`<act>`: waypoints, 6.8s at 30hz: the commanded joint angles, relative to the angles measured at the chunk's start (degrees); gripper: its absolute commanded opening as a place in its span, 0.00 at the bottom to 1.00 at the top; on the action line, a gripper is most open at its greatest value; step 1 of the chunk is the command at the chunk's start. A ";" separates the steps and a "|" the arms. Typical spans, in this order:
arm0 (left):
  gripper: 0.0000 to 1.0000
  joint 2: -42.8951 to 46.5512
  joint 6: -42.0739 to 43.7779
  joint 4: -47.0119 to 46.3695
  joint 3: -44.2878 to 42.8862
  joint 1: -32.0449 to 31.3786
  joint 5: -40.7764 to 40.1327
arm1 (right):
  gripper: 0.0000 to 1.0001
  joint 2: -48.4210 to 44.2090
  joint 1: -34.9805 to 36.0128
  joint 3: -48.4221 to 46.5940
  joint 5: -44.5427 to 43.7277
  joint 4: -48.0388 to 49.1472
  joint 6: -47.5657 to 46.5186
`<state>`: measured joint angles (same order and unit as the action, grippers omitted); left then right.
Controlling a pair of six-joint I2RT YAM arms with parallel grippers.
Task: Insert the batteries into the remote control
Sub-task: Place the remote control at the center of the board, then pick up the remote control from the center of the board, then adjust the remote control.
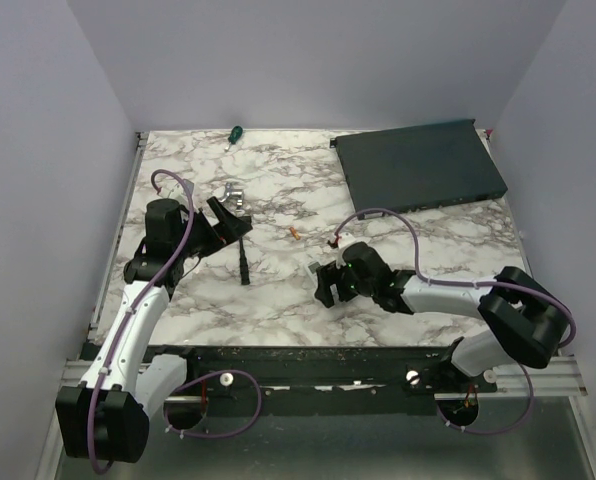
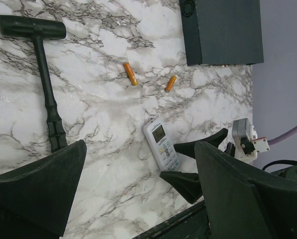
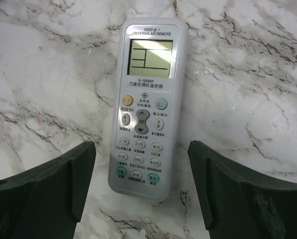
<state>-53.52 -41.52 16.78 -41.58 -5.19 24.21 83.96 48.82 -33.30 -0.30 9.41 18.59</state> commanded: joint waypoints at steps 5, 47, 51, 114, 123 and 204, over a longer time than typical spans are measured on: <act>0.93 0.52 -0.57 -0.78 -1.00 0.45 1.37 | 0.90 -2.38 0.53 1.51 -4.08 1.26 3.27; 0.93 -1.24 -1.42 -2.49 -0.34 0.46 2.25 | 0.35 5.55 0.49 -1.75 -6.43 -1.20 4.98; 0.93 -1.41 -1.57 -2.67 -0.26 0.50 2.25 | 0.26 5.93 0.58 -2.40 -6.05 -1.84 4.31; 0.90 -9.18 -31.61 -4.28 -8.49 -14.14 6.95 | 0.01 16.13 34.99 -6.71 -67.60 82.43 -106.98; 0.90 -8.94 -30.84 -4.21 -8.53 -14.33 6.83 | 0.01 25.51 37.31 -10.14 -66.72 92.90 -117.16; 0.00 -4.14 -21.04 -16.51 1.88 -16.34 3.04 | 0.89 -21.68 26.31 -11.97 -31.77 2.40 -20.53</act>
<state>-59.05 -65.67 1.45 -40.27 -21.74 28.36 68.58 79.90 -48.07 -49.63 28.32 -22.46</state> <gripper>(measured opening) 0.270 0.888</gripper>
